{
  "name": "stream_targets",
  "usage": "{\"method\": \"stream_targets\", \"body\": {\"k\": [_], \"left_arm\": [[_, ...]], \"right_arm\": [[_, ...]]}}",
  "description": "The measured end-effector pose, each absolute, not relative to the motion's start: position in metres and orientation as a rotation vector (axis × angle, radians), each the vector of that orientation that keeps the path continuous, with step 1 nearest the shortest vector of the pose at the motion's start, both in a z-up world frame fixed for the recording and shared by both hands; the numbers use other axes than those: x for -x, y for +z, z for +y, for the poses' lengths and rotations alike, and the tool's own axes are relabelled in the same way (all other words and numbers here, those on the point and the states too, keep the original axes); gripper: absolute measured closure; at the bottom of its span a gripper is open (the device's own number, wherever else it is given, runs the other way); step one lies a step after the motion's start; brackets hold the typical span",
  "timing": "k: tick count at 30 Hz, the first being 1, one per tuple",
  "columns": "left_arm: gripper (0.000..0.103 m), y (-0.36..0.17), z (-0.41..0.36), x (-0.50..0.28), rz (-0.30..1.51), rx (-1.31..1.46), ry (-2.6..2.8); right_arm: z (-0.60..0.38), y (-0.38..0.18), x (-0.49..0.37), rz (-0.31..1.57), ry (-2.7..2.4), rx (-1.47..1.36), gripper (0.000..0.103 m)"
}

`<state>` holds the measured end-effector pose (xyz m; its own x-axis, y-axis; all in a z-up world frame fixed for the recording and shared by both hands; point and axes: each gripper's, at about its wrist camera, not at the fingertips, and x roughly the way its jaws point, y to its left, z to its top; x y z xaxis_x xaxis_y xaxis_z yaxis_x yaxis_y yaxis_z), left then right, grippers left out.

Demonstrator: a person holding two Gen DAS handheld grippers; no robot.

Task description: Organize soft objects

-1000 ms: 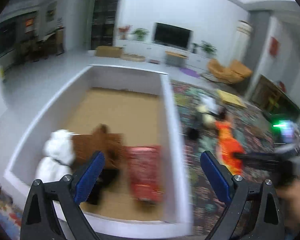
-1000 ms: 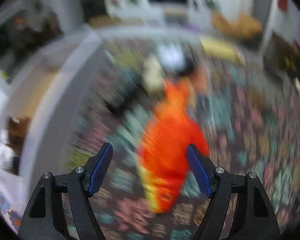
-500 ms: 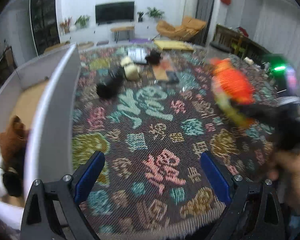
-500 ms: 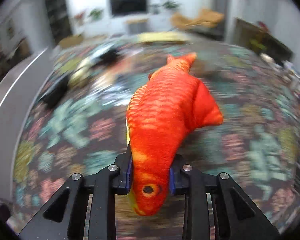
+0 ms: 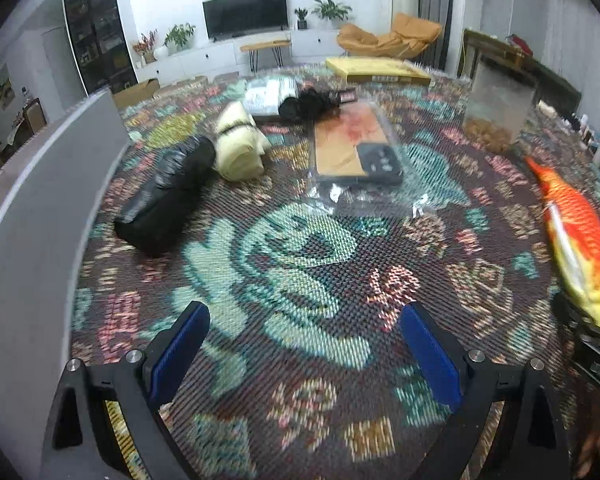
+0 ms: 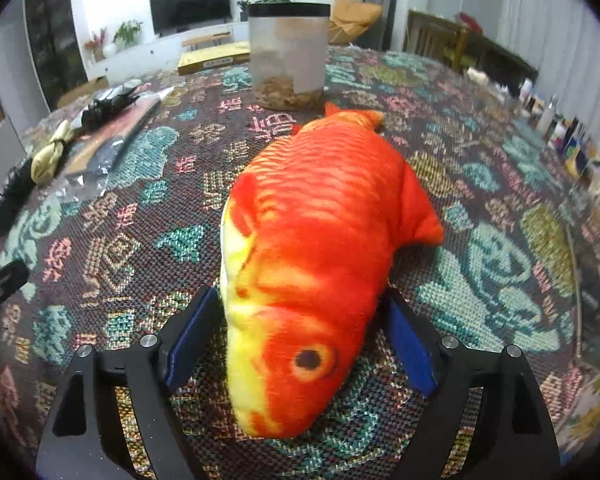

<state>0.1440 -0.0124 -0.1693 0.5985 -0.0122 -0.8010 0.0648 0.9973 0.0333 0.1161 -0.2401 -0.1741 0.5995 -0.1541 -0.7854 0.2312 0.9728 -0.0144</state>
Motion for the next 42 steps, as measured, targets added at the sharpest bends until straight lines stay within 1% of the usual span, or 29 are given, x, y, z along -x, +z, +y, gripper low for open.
{"method": "stream_targets", "body": {"k": [1, 2, 3, 19, 42], "left_arm": [[0.004, -0.177, -0.014, -0.151, 0.955, -0.067, -0.048], [0.001, -0.181, -0.012, -0.152, 0.934, -0.046, -0.052], [0.0, -0.184, -0.01, -0.154, 0.94, -0.035, -0.043], [0.0, -0.19, -0.011, -0.16, 0.939, -0.021, -0.037], [0.0, -0.19, -0.011, -0.16, 0.939, -0.02, -0.038]], "right_arm": [[-0.245, -0.174, -0.115, 0.896, -0.215, -0.125, 0.016], [-0.247, -0.17, -0.117, 0.893, -0.214, -0.133, 0.016], [-0.245, -0.17, -0.117, 0.894, -0.218, -0.125, 0.016], [-0.24, -0.169, -0.118, 0.895, -0.221, -0.118, 0.013], [-0.24, -0.168, -0.118, 0.894, -0.219, -0.119, 0.013]]}}
